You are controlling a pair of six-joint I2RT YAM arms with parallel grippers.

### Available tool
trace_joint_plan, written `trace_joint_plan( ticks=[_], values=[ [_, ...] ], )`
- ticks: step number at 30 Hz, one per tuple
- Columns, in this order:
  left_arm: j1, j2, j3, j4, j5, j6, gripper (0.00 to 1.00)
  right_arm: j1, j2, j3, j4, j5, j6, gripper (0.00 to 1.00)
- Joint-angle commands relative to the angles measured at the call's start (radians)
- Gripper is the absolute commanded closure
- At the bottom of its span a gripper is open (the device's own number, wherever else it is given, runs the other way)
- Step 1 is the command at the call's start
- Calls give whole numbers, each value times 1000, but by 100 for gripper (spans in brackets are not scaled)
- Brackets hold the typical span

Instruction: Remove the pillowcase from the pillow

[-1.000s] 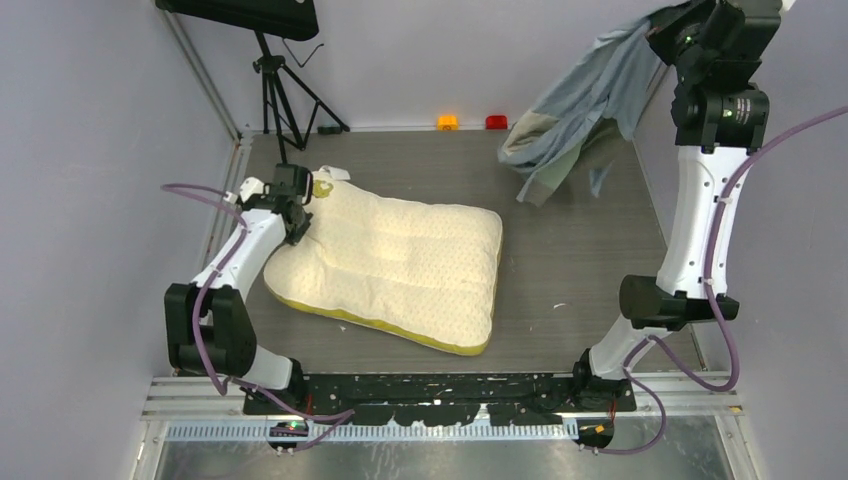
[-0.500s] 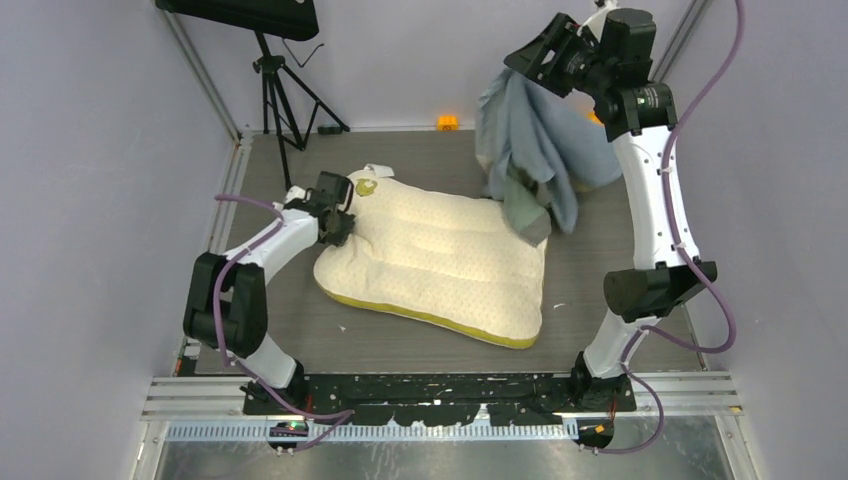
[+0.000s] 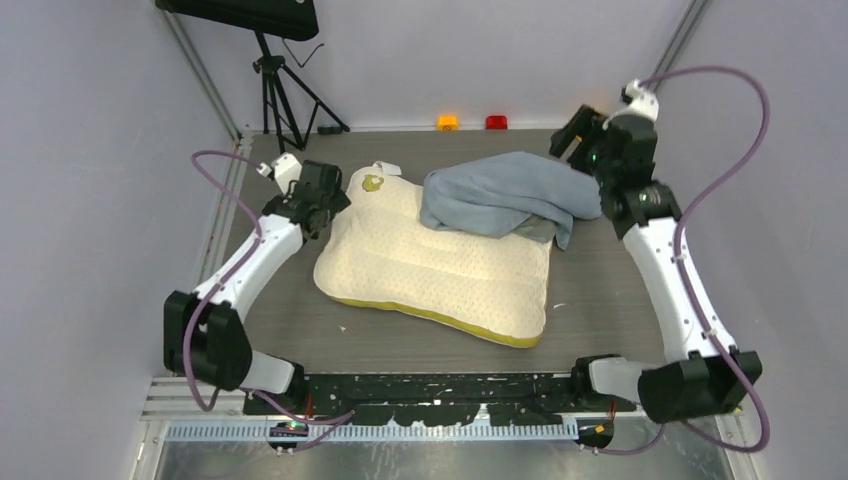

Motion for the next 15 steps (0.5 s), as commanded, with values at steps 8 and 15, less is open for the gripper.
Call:
trace_joint_plan(
  ticks=[8, 15],
  values=[
    [-12, -384, -538, 719, 203, 537, 0, 2, -282, -681, 545, 148, -164, 19],
    [-12, -330, -645, 893, 167, 678, 0, 2, -303, -895, 743, 71, -254, 17]
  ],
)
